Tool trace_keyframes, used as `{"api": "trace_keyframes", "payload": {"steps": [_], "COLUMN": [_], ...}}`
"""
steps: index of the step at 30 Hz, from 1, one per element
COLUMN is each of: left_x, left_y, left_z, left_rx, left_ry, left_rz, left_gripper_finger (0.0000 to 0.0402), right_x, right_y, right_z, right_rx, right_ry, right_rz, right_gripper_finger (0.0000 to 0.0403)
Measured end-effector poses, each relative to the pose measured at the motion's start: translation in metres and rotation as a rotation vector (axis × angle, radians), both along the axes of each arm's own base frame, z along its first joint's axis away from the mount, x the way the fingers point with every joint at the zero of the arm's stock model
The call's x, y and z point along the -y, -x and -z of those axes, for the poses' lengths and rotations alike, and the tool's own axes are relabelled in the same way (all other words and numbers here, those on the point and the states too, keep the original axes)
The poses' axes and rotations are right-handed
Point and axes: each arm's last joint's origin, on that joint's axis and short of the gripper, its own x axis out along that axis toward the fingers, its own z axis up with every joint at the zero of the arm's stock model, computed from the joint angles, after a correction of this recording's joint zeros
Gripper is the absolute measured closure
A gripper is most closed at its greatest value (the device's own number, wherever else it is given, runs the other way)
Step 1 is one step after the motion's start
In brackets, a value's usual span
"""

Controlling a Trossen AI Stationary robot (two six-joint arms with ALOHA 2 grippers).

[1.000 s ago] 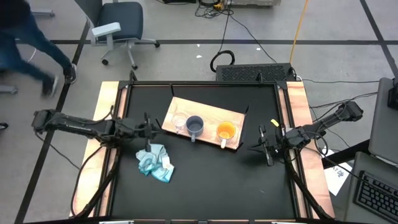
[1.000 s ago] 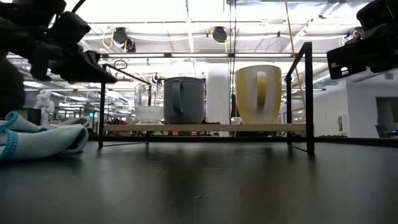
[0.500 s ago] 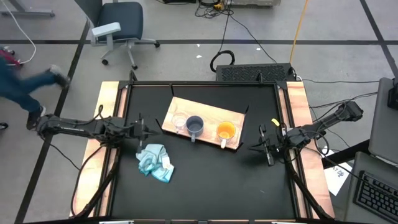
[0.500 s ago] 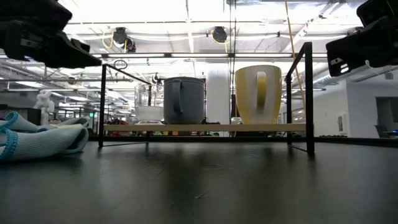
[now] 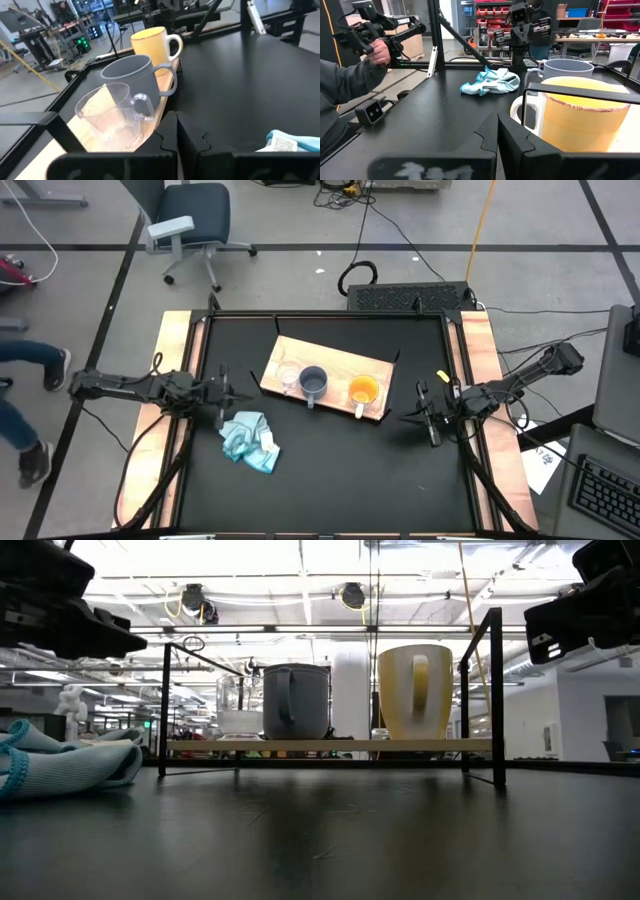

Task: Stack small to large cups/mugs on shelf
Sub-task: Return to Home Position

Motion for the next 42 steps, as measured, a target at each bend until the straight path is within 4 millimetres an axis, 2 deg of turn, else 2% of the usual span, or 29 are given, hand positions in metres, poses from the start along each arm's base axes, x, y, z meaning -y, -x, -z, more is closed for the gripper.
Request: {"api": "trace_keyframes", "payload": {"steps": [14,42], "left_x": [-0.0008,-0.0017], "left_y": [0.0091,0.0097], "left_z": [-0.0001,0.0018], "left_rx": [0.031,0.01], "left_ry": [0.045,0.165], "left_rz": [-0.001,-0.052], "left_gripper_finger": [0.0401,0.0401], "right_x": [0.0,0.0], "right_y": [0.0,0.0], "right_z": [0.0001,0.0001], "right_rx": [-0.001,-0.004], "right_ry": [0.0,-0.025], "right_rz": [-0.001,0.001], "right_gripper_finger": [0.0403,0.0403]}}
